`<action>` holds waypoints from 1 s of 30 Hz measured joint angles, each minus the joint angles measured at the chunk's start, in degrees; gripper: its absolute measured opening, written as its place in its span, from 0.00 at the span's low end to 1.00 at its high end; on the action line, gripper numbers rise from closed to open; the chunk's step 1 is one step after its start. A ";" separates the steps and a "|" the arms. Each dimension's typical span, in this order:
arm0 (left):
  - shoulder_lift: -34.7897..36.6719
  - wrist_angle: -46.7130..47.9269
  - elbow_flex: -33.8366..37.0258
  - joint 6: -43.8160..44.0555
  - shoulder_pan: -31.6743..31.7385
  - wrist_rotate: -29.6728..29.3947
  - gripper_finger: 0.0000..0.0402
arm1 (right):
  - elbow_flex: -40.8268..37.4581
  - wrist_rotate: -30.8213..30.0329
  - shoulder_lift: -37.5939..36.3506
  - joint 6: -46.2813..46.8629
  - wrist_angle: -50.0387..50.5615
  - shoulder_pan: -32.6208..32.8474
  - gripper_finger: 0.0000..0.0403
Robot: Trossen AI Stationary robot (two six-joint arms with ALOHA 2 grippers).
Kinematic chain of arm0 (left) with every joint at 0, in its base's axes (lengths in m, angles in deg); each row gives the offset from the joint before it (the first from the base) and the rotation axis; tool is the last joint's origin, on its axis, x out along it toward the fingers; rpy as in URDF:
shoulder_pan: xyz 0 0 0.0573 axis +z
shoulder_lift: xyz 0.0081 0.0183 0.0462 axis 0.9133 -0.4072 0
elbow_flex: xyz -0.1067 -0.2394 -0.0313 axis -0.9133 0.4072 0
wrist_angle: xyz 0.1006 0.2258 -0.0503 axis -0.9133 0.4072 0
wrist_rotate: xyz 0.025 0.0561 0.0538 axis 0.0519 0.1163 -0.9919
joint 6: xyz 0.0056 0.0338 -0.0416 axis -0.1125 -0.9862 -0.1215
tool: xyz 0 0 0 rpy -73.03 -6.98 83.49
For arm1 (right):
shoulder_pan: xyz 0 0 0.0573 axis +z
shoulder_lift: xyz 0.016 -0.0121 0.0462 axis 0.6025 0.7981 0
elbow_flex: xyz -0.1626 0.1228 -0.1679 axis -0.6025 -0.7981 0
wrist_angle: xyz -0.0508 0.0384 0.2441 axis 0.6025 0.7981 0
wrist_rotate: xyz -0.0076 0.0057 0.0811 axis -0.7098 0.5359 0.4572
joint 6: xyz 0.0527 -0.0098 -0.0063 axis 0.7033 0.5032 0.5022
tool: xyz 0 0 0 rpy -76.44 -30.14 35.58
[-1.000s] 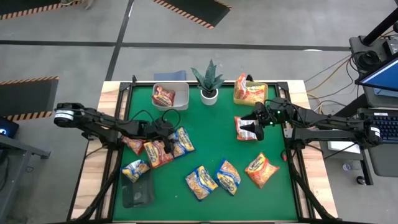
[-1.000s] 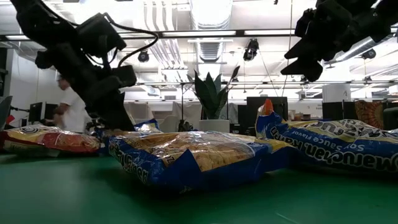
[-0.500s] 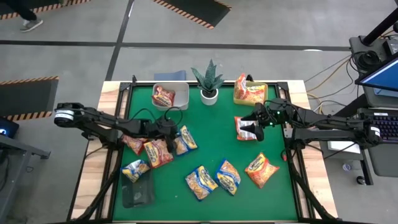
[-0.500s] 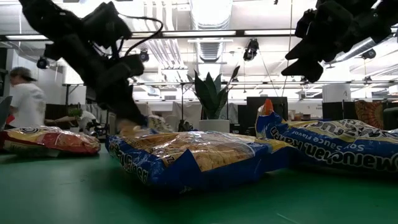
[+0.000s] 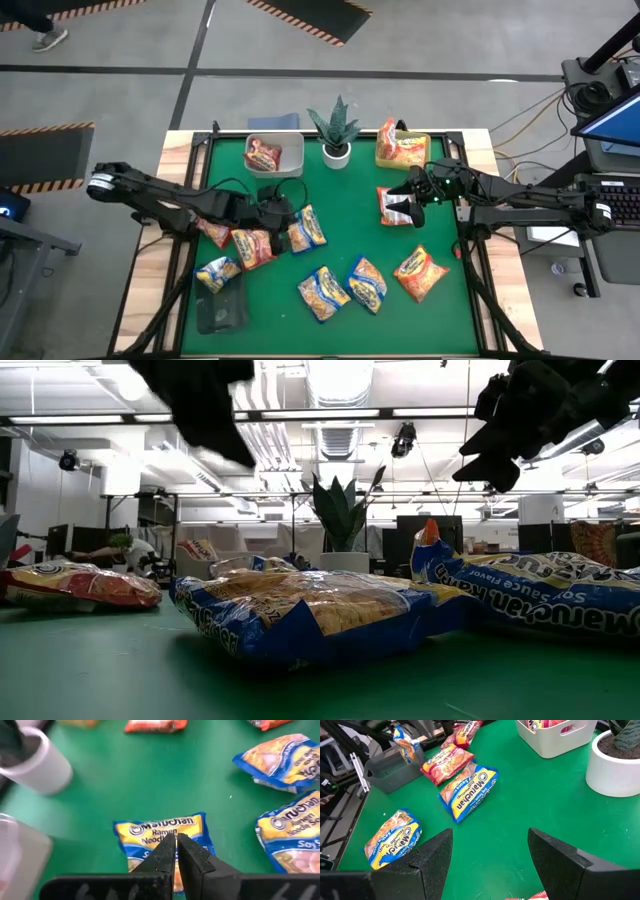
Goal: Sort Maruchan noodles
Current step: Put the center blue noodle into the black bin
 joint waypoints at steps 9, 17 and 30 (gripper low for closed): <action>0.00 7.70 -9.25 7.49 -10.84 -5.94 0.00 | 0.00 0.00 0.00 0.00 0.02 0.00 0.61; -2.13 2.09 -8.79 17.79 -11.54 -6.04 0.08 | 0.00 0.00 0.00 -0.16 0.04 0.00 0.61; -9.92 6.60 -11.04 22.75 -9.46 -7.13 0.60 | 0.00 0.00 0.00 -0.09 0.09 0.00 0.61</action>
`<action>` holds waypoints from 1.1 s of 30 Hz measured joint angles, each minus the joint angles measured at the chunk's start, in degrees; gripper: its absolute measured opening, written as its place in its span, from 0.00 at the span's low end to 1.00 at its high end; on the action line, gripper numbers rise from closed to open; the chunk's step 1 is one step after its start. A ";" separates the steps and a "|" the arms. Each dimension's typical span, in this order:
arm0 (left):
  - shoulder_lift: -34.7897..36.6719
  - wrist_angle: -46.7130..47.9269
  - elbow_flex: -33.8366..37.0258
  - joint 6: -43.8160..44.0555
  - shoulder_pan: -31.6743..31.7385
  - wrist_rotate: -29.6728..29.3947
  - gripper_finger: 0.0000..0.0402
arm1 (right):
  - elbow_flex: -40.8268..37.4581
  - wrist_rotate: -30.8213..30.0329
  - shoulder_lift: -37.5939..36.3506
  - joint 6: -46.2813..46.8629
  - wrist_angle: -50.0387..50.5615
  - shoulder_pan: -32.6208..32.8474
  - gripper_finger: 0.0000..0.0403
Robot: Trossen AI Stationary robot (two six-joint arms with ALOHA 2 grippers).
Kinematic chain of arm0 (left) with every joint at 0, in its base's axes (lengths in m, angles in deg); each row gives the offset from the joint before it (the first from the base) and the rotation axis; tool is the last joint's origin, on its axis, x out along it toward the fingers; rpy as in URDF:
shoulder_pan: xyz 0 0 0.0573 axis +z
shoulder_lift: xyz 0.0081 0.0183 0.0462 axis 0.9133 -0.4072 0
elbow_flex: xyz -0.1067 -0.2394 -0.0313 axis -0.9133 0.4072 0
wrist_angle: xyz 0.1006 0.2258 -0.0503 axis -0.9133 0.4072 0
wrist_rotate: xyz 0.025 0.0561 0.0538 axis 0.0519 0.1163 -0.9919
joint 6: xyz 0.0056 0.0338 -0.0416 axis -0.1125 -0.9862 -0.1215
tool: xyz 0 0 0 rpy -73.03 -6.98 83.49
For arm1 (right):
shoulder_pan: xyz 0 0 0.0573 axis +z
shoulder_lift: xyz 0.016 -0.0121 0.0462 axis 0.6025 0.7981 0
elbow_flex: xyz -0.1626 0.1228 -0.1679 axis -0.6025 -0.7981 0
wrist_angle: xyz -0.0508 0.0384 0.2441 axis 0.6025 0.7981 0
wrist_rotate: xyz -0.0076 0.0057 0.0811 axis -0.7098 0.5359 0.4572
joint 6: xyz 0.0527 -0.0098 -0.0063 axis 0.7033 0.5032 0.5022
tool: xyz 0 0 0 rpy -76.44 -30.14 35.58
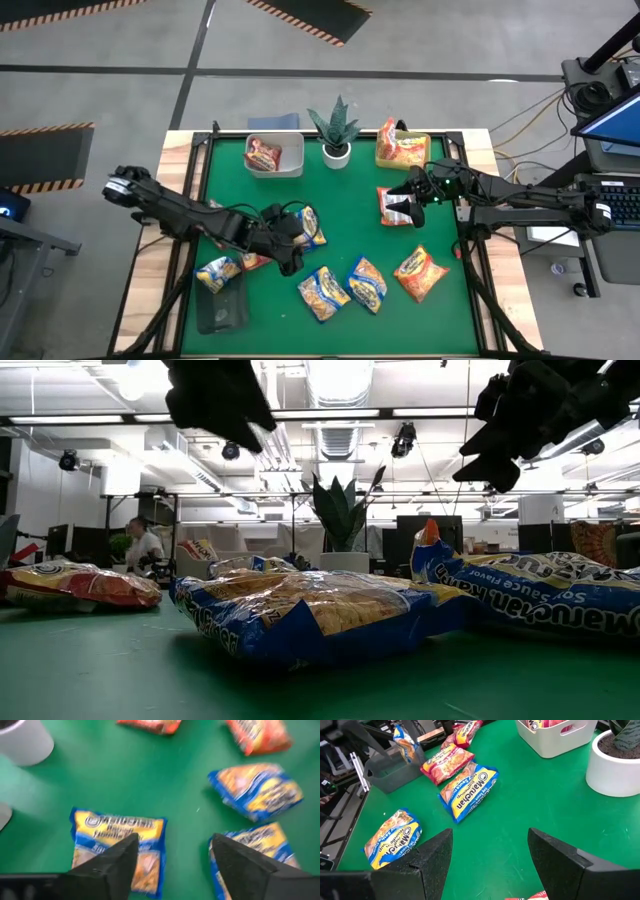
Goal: Sort Maruchan noodles
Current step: Put the center blue noodle into the black bin
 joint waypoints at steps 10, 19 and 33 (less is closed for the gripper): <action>-0.92 0.67 0.30 -1.48 0.25 -0.27 0.75 | 0.00 -0.02 0.00 -0.35 0.33 0.00 0.61; -0.92 -3.38 3.07 -7.85 2.35 -0.29 0.74 | 0.00 -0.04 0.00 -1.16 0.35 0.00 0.61; 1.52 -25.65 18.66 -15.35 9.57 7.66 0.66 | -0.59 -0.11 0.00 -1.60 0.35 0.00 0.61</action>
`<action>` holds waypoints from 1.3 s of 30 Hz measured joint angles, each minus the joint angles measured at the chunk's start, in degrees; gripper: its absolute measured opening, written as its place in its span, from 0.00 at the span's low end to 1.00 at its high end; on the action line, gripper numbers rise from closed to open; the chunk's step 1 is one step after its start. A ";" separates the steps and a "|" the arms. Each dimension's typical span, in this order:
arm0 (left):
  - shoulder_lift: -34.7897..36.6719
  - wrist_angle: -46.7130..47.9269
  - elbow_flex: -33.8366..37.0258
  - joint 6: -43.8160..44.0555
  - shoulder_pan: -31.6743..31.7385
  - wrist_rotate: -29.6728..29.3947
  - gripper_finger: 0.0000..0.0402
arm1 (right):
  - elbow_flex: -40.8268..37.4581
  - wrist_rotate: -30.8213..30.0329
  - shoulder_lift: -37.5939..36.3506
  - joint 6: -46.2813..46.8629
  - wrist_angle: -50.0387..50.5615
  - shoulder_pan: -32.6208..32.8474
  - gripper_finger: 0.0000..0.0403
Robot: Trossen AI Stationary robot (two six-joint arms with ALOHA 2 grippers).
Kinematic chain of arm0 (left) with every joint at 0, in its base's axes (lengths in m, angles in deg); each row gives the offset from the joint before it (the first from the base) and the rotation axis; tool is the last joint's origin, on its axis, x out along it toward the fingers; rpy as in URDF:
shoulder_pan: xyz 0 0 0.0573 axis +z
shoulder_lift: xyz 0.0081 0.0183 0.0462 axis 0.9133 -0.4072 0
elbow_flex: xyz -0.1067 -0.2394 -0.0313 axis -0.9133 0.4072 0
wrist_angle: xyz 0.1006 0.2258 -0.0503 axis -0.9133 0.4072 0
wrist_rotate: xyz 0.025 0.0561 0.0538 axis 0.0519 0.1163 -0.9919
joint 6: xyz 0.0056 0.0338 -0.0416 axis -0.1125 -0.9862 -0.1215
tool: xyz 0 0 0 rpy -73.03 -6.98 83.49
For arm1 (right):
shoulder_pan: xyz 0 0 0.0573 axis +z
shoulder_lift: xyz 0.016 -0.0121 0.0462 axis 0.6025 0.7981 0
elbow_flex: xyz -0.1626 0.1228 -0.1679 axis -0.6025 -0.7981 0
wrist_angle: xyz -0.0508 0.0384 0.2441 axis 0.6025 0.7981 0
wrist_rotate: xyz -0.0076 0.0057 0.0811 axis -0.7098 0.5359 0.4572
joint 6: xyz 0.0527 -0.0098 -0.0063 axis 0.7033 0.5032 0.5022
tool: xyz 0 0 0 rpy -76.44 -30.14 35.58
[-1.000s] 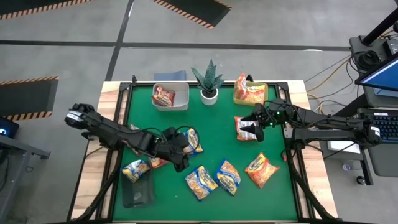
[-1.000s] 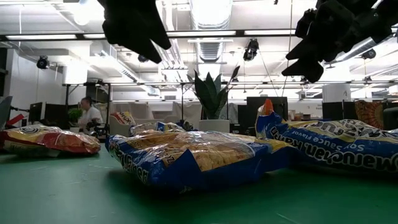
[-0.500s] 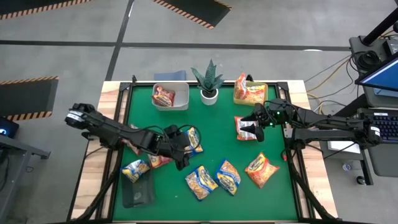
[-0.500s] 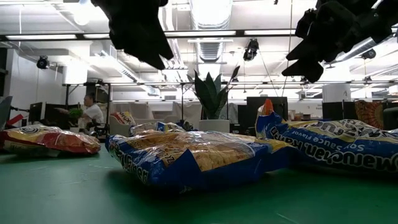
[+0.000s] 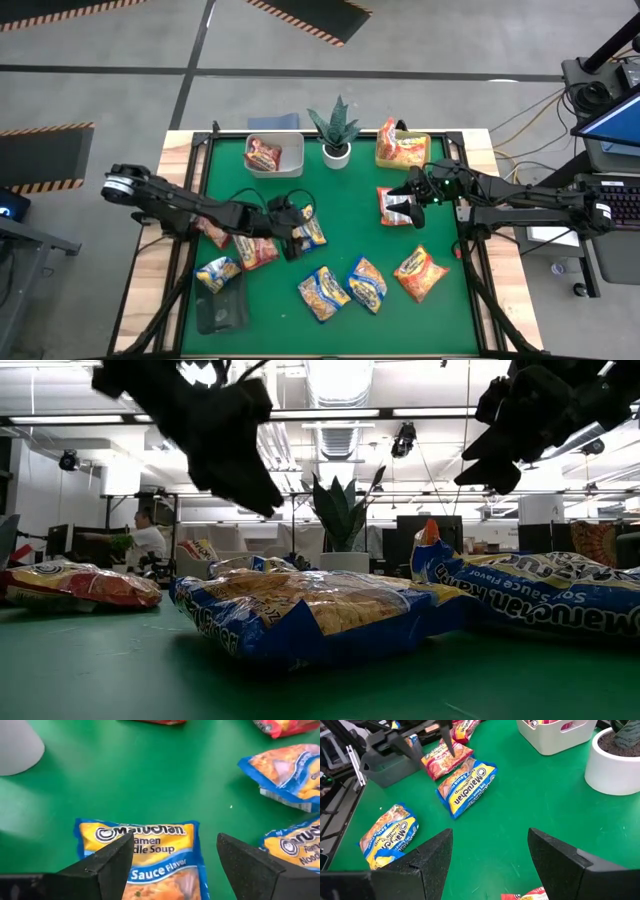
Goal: Sort Maruchan noodles
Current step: Put the center blue noodle into the black bin
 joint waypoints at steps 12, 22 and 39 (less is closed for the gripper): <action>9.24 -24.64 20.64 -2.17 10.75 7.66 0.66 | -0.44 -0.11 0.00 -0.94 -0.05 -0.02 0.61; 5.80 -39.75 29.03 0.68 13.58 9.10 0.66 | -0.57 -0.50 0.02 -0.94 -1.18 -0.02 0.61; -14.24 -59.86 28.95 4.35 13.60 11.84 0.63 | -1.03 -0.48 0.02 -0.96 -1.83 -0.02 0.61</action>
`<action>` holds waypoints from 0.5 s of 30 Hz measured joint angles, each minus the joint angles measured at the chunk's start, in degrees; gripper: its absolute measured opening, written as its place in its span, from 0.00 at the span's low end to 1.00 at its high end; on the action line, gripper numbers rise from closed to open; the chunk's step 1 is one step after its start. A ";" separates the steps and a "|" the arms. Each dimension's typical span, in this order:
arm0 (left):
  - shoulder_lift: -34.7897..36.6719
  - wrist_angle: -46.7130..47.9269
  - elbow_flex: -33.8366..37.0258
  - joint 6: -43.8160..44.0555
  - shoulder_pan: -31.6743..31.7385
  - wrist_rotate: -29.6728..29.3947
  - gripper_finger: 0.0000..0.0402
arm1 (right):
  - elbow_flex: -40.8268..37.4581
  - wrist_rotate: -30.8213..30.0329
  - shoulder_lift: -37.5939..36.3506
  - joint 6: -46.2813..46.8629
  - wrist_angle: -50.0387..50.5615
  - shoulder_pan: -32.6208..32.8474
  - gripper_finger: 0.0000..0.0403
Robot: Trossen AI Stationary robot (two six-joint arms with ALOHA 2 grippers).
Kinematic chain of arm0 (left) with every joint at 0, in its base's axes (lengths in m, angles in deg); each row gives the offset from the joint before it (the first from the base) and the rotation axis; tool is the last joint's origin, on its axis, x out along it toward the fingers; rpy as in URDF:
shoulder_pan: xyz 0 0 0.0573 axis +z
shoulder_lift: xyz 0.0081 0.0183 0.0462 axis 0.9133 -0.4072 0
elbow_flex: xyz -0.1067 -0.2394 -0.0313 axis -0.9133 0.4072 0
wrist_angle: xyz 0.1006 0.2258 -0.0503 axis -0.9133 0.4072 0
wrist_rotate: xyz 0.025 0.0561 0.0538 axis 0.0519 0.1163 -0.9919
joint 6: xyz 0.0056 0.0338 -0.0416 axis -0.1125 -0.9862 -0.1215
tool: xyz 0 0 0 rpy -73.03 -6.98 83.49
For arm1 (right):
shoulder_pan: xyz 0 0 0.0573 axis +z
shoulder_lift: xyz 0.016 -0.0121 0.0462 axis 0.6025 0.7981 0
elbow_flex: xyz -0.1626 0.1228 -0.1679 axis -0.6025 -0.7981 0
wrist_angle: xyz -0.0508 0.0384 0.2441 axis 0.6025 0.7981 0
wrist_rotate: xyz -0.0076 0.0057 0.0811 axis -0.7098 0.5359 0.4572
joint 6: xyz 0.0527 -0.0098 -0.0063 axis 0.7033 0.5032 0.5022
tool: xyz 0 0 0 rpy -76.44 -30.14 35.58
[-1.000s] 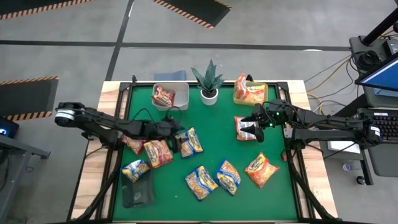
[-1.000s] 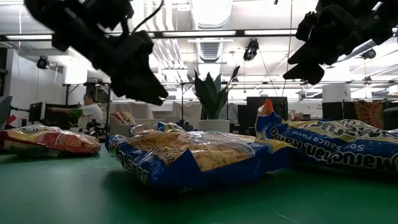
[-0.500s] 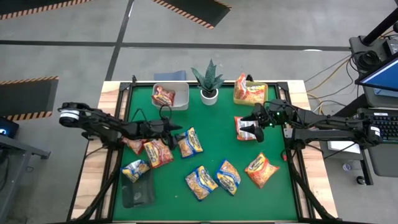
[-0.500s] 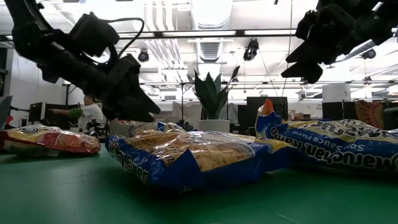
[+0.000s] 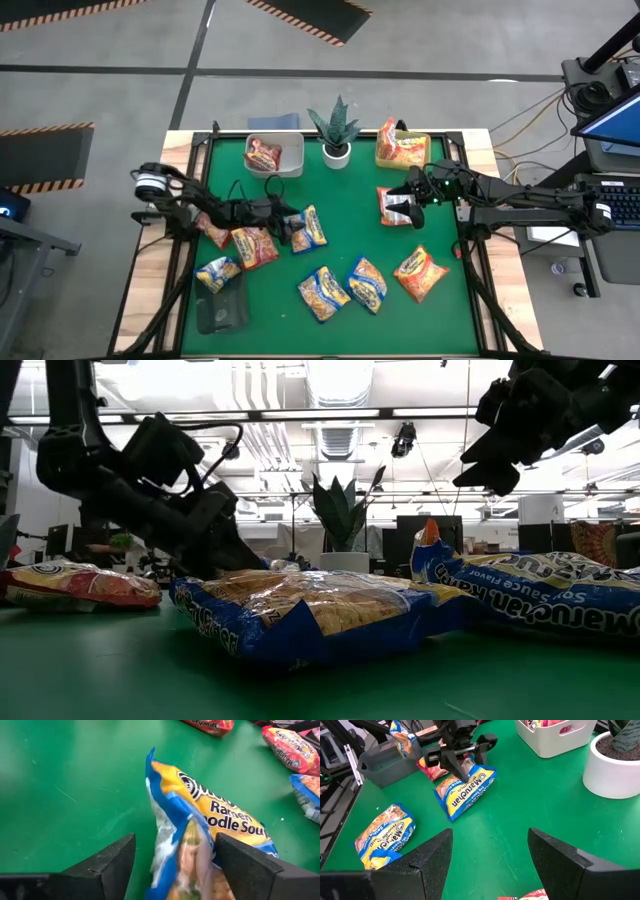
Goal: Sort Maruchan noodles
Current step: Put the center blue noodle into the black bin
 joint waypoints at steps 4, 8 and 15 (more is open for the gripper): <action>-2.78 -3.05 -0.04 0.21 0.00 -0.02 0.53 | 0.00 0.02 0.00 0.02 0.00 0.00 0.61; -2.74 -3.14 -0.04 0.15 -0.06 0.32 0.35 | 0.00 0.02 0.00 0.01 0.00 0.00 0.61; -0.07 -2.69 0.00 0.15 -0.09 4.35 0.04 | 0.00 0.04 0.00 0.00 -0.03 0.00 0.61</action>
